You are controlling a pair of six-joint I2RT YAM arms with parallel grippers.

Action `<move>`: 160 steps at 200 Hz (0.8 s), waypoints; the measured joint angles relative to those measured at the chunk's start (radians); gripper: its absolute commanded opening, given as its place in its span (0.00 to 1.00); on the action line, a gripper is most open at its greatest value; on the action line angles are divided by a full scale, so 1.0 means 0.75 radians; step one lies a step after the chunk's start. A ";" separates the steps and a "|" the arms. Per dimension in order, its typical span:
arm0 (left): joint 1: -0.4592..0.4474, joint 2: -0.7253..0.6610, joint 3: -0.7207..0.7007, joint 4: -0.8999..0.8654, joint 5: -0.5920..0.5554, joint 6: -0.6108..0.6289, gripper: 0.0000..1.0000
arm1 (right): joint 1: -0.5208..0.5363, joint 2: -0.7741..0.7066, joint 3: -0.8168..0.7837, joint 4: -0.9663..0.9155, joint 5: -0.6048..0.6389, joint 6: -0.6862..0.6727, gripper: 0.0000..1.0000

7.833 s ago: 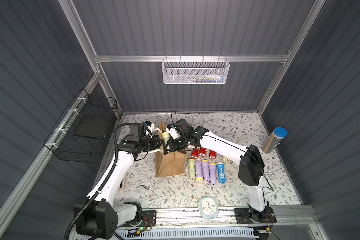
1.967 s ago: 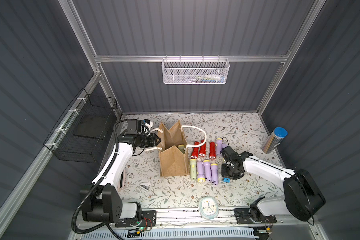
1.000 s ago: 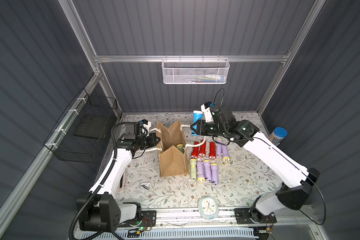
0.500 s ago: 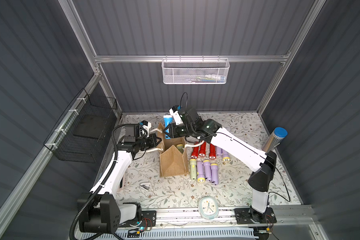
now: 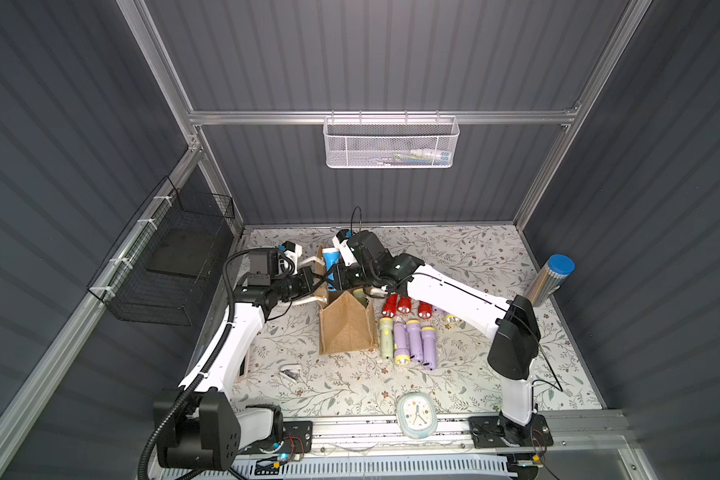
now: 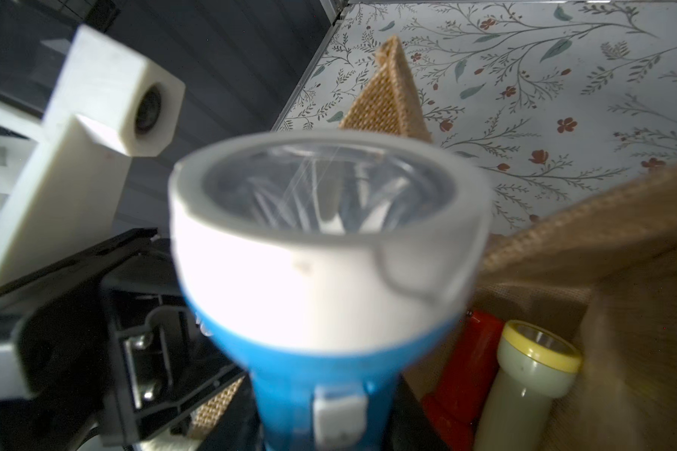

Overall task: Put the flashlights into the tote bags
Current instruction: Place the flashlight in the canvas bag.

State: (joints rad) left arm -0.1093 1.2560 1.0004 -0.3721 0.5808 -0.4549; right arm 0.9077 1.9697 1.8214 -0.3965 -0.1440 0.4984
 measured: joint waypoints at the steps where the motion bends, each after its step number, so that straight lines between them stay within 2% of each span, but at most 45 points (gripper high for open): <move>1: 0.000 0.000 0.000 0.000 0.000 0.000 0.00 | 0.001 0.000 -0.001 0.001 0.001 -0.001 0.00; 104: -0.001 -0.016 -0.003 -0.001 -0.005 -0.038 0.00 | 0.015 0.009 -0.122 -0.173 0.010 -0.086 0.00; 160: -0.001 -0.017 -0.019 0.011 0.008 -0.044 0.00 | 0.007 0.185 -0.032 -0.362 -0.082 -0.159 0.00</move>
State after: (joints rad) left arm -0.1097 1.2434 0.9859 -0.3641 0.5865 -0.4877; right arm 0.9131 2.1082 1.7977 -0.6682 -0.2058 0.3790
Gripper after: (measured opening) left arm 0.051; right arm 0.374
